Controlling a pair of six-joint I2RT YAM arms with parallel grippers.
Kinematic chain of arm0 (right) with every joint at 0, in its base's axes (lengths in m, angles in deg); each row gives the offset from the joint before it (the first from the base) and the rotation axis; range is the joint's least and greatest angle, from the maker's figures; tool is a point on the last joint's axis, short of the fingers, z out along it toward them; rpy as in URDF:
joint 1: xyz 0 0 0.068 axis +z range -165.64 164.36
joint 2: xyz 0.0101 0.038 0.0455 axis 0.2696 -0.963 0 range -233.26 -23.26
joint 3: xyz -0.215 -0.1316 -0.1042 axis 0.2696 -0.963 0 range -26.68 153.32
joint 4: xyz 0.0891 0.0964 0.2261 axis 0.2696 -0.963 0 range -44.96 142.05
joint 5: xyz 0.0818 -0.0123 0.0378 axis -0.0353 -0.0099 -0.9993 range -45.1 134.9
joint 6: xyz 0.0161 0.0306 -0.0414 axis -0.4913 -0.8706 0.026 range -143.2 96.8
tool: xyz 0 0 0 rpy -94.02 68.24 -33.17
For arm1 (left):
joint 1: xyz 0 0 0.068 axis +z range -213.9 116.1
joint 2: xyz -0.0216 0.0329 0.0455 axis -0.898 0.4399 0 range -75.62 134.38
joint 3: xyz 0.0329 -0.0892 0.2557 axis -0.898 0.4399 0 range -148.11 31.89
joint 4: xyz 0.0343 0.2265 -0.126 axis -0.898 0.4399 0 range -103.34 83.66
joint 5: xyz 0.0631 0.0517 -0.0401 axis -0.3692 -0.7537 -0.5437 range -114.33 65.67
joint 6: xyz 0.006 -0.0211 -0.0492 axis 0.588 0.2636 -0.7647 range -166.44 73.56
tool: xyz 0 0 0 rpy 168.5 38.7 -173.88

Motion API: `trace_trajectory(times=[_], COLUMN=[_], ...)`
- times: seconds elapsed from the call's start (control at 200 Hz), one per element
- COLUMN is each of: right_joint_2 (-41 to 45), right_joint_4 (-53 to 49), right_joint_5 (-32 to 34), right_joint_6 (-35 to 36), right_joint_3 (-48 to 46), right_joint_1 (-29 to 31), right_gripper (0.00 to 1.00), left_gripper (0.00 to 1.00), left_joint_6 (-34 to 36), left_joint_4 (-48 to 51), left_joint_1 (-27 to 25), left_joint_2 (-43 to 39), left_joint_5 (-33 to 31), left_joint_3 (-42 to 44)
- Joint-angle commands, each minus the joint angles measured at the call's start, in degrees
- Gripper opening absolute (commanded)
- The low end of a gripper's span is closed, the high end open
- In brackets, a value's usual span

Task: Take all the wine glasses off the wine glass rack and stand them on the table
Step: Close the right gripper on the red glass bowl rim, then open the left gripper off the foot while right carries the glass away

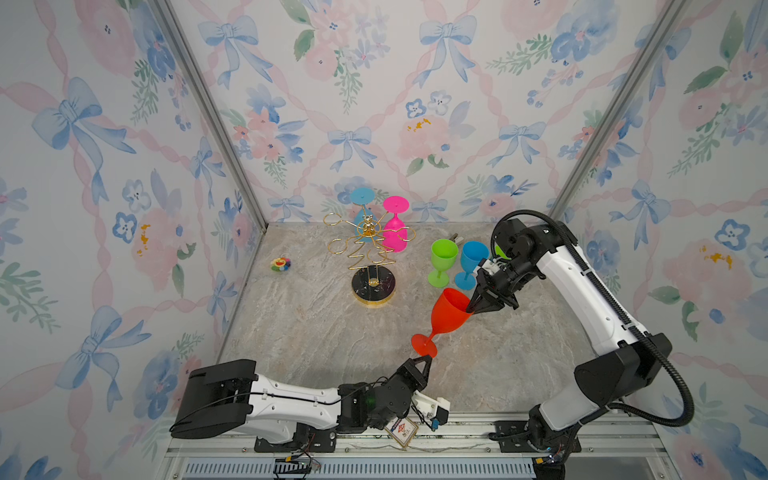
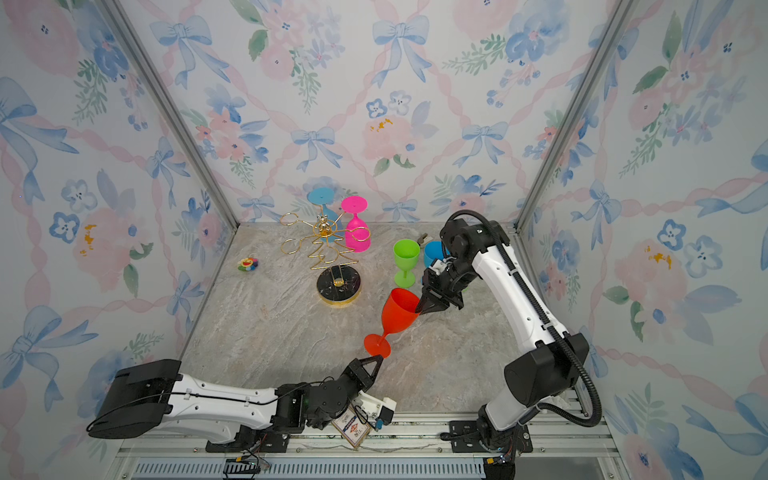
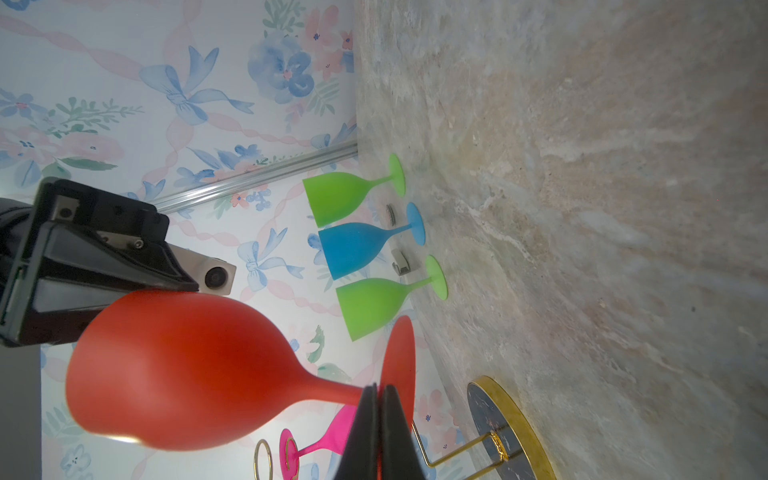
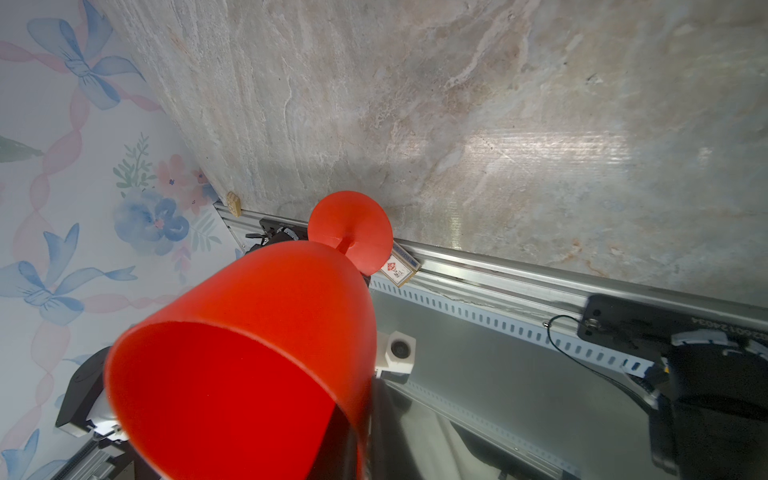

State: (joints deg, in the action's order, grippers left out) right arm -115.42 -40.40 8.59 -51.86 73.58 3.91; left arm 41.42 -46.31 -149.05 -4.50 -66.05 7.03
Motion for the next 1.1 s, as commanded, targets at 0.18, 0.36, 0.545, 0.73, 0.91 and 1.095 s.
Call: trace_trajectory(times=[0.18, 0.36, 0.545, 0.73, 0.91, 1.095], right_joint_2=[3.0, 3.1, 3.0, 3.1, 3.4, 4.9], right_joint_4=[-2.1, -2.2, -2.2, -0.9, 0.3, 3.8], right_joint_5=[-1.9, -1.5, 0.0, 7.2, 17.4, 28.0], right_joint_6=[-0.1, 0.2, 0.6, -1.1, -4.1, -11.5], right_joint_3=[-2.8, -2.9, -2.5, 1.6, 6.4, 5.8], right_joint_1=[-0.7, -1.0, -2.3, -4.5, -5.3, -5.5], right_gripper=[0.01, 0.00, 0.00, 0.00, 0.00, 0.00], left_gripper=[0.10, 0.15, 0.32, 0.49, 0.83, 0.98], left_joint_6=[0.6, 0.4, -0.9, -6.5, -20.2, -36.1], left_joint_4=[-2.2, -2.2, -2.2, -2.1, -2.0, -0.9], left_joint_1=[-0.4, -0.4, -0.4, -0.4, -0.4, -0.4], left_joint_2=[-0.3, -1.2, -1.5, -2.5, -1.1, 1.2], left_joint_5=[0.6, 1.2, 1.4, -0.3, -3.8, -11.5], left_joint_3=[0.1, 0.4, -0.2, -2.1, -7.8, -15.3])
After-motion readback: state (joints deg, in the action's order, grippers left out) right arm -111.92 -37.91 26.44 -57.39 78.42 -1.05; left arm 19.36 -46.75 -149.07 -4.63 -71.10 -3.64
